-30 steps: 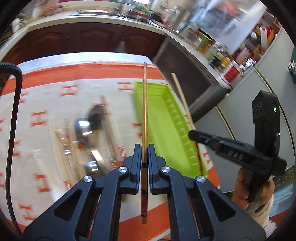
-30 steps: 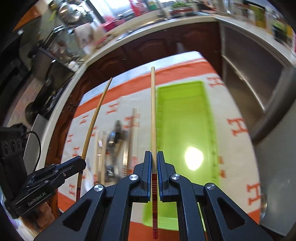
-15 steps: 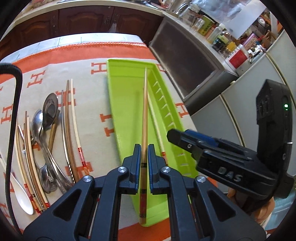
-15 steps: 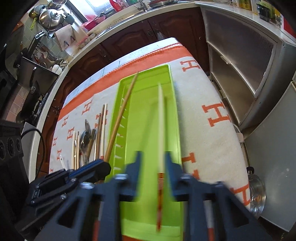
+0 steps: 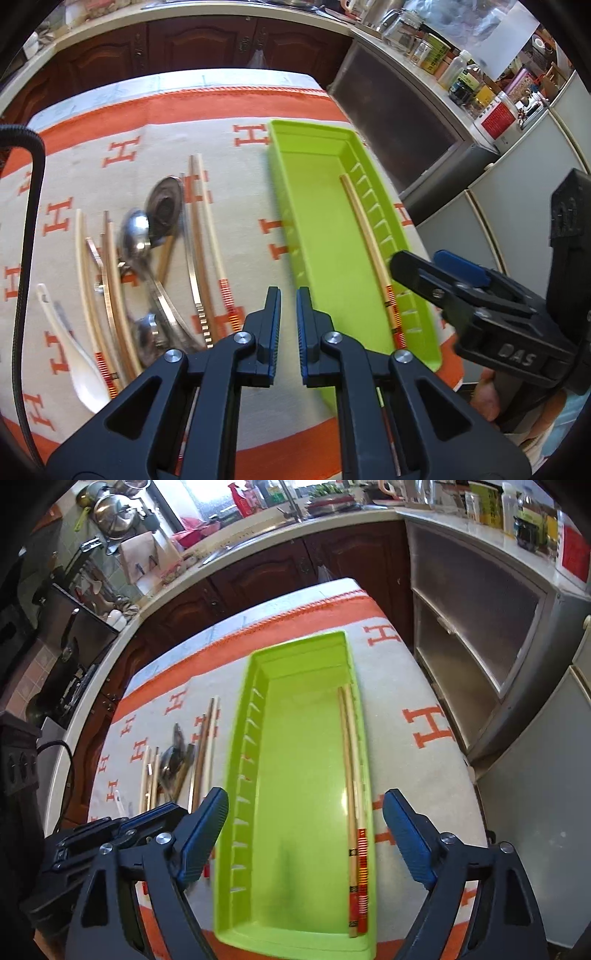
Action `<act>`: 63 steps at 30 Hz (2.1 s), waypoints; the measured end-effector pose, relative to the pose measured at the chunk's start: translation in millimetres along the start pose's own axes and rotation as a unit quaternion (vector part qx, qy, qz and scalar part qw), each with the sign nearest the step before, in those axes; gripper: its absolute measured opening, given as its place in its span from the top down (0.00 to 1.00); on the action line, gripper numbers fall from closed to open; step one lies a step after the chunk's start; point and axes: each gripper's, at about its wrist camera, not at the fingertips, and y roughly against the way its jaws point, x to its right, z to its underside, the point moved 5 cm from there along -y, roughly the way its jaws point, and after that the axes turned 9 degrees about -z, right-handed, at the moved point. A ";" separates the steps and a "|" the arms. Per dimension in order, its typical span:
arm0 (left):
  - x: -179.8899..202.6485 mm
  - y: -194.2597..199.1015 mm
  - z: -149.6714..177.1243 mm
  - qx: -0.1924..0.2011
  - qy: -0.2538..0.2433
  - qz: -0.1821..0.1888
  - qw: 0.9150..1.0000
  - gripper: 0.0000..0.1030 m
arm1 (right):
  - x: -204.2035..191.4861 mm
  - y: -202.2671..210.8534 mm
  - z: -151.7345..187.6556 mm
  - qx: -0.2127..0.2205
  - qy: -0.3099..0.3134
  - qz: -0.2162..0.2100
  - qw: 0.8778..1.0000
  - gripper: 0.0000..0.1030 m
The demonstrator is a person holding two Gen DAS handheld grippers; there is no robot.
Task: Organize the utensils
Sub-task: 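Carry both chopsticks over the lime-green tray and open both tools to drop them, then move the left tool to the white ceramic spoon while the right tool approaches a metal spoon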
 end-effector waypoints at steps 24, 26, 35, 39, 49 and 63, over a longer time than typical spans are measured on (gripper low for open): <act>-101.1 79.8 27.5 0.065 0.036 -0.049 0.996 0.58 | -109.5 55.7 35.5 0.095 0.084 0.000 0.992 0.05; -116.7 91.4 30.5 0.086 0.054 -0.051 0.994 0.50 | -119.2 56.2 36.3 0.093 0.096 -0.003 0.991 0.05; -179.9 102.2 49.4 0.100 0.085 -0.098 0.986 0.49 | -176.0 36.8 47.1 0.074 0.159 -0.010 0.984 0.05; -197.8 89.1 58.8 0.089 0.093 -0.090 0.988 0.50 | -195.7 20.5 53.2 0.060 0.180 -0.024 0.981 0.05; -217.9 42.3 64.7 0.056 0.113 0.008 0.992 0.59 | -207.3 -42.1 64.2 -0.005 0.186 -0.043 0.982 0.36; -230.9 -20.7 44.4 0.035 0.133 0.077 0.987 0.69 | -203.0 -115.8 52.4 -0.058 0.181 -0.044 0.981 0.69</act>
